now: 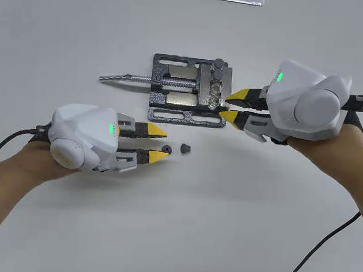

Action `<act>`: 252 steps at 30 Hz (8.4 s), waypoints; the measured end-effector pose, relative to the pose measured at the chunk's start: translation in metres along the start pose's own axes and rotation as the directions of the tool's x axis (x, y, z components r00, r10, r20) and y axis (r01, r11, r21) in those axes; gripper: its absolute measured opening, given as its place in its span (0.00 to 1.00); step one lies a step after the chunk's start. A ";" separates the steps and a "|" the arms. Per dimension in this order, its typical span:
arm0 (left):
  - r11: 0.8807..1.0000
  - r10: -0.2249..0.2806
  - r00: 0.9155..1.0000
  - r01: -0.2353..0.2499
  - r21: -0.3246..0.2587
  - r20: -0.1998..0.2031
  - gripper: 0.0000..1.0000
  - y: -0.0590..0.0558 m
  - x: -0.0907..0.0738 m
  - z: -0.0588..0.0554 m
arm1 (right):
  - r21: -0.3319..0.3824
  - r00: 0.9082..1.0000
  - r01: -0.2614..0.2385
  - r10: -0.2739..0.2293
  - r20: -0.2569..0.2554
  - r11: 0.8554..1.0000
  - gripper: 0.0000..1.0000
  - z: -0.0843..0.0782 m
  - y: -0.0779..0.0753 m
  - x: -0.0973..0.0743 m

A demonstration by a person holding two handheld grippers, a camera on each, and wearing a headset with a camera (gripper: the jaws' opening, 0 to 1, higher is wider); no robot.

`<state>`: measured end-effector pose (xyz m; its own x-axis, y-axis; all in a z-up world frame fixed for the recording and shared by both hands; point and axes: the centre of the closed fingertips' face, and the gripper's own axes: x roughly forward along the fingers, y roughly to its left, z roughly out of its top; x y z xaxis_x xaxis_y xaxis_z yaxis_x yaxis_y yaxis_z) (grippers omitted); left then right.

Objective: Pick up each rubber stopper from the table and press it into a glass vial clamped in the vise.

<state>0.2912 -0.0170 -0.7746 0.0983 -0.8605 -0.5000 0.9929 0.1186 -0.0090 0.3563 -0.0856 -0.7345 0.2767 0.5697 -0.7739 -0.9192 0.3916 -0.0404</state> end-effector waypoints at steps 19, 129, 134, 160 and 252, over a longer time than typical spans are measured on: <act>0.998 0.024 0.995 -0.018 0.063 -0.099 0.06 0.002 0.011 -0.017 | 0.008 1.000 0.004 -0.004 0.003 1.000 0.13 -0.007 0.007 -0.006; 0.993 0.063 0.958 -0.032 -0.115 0.280 0.03 0.009 -0.006 0.065 | -0.124 0.975 -0.201 0.210 0.069 0.972 0.16 0.020 0.072 0.013; 0.993 0.060 0.956 -0.027 -0.115 0.288 0.03 0.009 -0.005 0.066 | -0.149 0.973 -0.206 0.218 0.070 0.967 0.14 0.020 0.073 0.013; 0.993 0.051 0.958 -0.018 -0.118 0.283 0.03 0.010 -0.003 0.066 | -0.196 0.970 -0.223 0.238 0.052 0.955 0.12 0.017 0.070 0.011; 0.992 0.000 0.967 0.033 -0.125 0.256 0.05 0.006 0.006 0.072 | -0.389 0.969 -0.246 0.231 -0.087 0.888 0.10 0.015 0.069 0.004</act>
<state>0.3024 -0.0570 -0.7154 0.1121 -0.9587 -0.2615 0.9795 0.1510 -0.1337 0.2977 -0.0454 -0.7315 0.0315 0.5793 -0.8145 -0.9931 -0.0737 -0.0909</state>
